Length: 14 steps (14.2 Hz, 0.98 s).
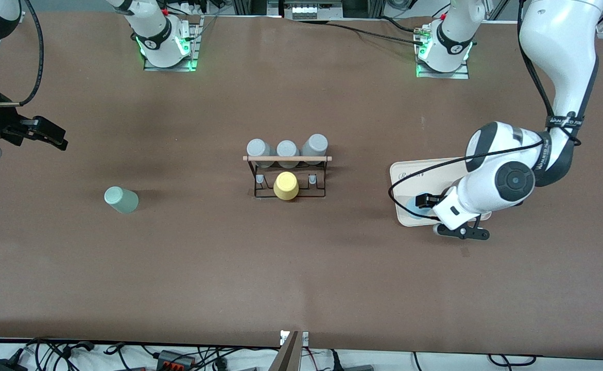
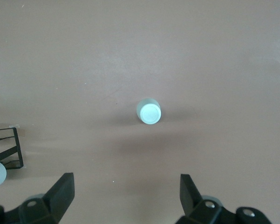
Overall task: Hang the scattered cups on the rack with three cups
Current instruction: 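Lower the left gripper around the blue cup and close it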
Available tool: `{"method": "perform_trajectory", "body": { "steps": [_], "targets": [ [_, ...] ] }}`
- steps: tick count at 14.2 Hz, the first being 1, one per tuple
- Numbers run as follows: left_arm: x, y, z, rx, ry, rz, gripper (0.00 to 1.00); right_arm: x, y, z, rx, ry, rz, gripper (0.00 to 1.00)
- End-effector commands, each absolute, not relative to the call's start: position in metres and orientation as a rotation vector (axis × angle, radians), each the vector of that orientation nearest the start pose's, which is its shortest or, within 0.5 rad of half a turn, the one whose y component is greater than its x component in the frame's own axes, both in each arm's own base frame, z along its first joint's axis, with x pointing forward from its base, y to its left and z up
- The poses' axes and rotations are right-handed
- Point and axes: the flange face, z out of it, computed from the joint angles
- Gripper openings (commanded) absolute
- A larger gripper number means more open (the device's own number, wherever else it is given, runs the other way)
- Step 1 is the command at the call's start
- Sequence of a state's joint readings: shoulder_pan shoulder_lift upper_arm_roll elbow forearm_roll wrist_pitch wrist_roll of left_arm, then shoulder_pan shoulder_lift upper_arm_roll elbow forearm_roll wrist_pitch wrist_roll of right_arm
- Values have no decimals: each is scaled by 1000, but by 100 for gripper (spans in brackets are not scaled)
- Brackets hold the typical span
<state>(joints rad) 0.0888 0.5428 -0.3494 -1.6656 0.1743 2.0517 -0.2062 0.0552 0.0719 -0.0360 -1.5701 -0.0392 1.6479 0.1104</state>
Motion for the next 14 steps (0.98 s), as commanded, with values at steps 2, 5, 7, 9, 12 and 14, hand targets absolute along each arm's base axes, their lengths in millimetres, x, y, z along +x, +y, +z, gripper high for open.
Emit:
{"method": "perform_trajectory", "body": {
  "steps": [2, 5, 7, 9, 12, 14],
  "targets": [
    [639, -143, 279, -3098, 137, 162, 100, 582, 11, 594, -3168, 165, -9, 100],
    [627, -156, 261, -3112, 132, 138, 100, 582, 11, 594, -3170, 155, -11, 100],
    [626, -155, 257, -3111, 131, 138, 100, 582, 11, 594, -3170, 157, -11, 100],
    [624, -155, 252, -3105, 143, 144, 100, 582, 11, 594, -3170, 157, -9, 100],
    [623, -152, 246, -3113, 136, 130, 100, 582, 11, 594, -3170, 157, -9, 100],
    [622, -152, 240, -3114, 140, 135, 100, 582, 11, 594, -3170, 157, -9, 100]
  ]
}}
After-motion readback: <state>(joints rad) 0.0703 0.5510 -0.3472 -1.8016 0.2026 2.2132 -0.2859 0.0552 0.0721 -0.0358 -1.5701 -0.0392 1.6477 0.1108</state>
